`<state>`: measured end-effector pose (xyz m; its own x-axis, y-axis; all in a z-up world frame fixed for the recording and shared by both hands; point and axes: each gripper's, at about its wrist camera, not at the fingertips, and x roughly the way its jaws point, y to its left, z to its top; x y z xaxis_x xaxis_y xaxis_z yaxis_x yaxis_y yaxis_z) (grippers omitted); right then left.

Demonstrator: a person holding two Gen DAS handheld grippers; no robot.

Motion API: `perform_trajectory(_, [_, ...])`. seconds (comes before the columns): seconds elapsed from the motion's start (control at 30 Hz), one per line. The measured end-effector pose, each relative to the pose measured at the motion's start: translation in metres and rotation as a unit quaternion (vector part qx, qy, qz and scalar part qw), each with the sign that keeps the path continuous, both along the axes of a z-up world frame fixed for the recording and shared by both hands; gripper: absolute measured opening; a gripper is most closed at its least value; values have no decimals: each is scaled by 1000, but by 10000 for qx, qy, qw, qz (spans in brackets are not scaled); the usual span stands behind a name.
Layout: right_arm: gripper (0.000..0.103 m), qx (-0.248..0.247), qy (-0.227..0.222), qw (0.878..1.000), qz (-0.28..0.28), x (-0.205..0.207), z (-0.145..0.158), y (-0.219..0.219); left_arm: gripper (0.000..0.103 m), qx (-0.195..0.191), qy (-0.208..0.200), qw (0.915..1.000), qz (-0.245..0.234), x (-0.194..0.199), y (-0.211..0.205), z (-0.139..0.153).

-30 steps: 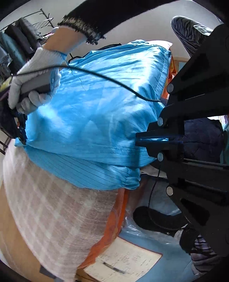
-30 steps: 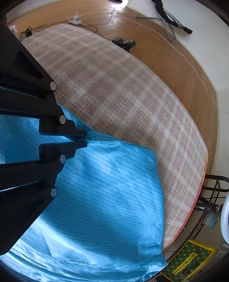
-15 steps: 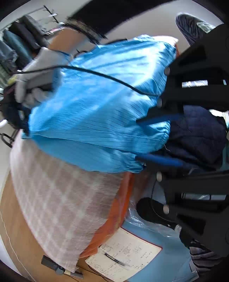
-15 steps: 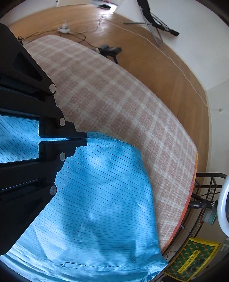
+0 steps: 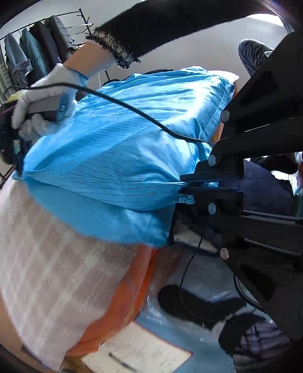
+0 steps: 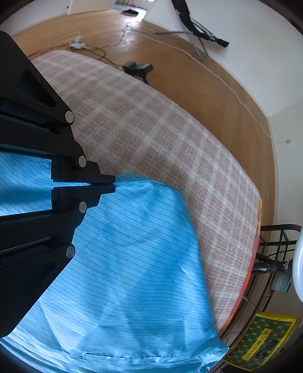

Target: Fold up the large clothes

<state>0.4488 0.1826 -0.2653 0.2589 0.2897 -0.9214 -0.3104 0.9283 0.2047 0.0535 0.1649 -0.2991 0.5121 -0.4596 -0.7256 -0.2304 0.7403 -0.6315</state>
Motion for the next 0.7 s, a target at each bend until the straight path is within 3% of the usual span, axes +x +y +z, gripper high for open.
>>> perform_trajectory(0.13, [1,56,-44,10000,18,1,5,2,0,390,-54,9989,271,-14,22,14])
perform_trajectory(0.23, [1,7,-88,9999,63,1,7,7,2,356,127,9986,362,-12,26,9])
perform_trajectory(0.3, [1,-20,-81,9999,67,2,5,9,13,362,257,9985,332,-12,22,4])
perform_trajectory(0.37, [1,-21,-67,10000,58,2,4,10,40,527,205,9975,414,-11,21,8])
perform_trajectory(0.43, [1,-37,-69,10000,59,2,4,11,47,453,145,9969,622,-10,26,7])
perform_trajectory(0.53, [1,-7,-36,10000,25,4,2,10,47,-9,168,9965,816,-2,36,-2])
perform_trajectory(0.63, [1,15,2,10000,22,5,-1,10,47,-171,114,9969,756,9,33,-6])
perform_trajectory(0.7, [1,35,8,10000,25,5,-2,10,29,-49,107,9974,715,12,30,-6])
